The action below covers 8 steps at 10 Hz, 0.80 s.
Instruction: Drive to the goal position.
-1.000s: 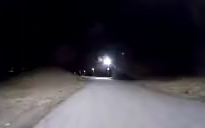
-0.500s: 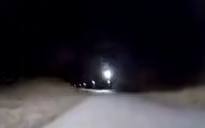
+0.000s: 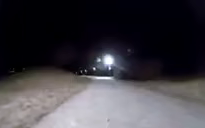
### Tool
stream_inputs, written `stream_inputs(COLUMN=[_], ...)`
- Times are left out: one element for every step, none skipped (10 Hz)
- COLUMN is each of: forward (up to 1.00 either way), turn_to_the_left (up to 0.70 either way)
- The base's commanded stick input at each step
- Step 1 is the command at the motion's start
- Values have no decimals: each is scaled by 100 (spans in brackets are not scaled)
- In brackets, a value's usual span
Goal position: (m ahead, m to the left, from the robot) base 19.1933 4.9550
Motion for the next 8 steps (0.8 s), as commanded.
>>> stream_inputs(forward=[100, 100, 100, 100, 100, 100, 100, 100], turn_to_the_left=[0, 0, 0, 0, 0, 0, 0, 0])
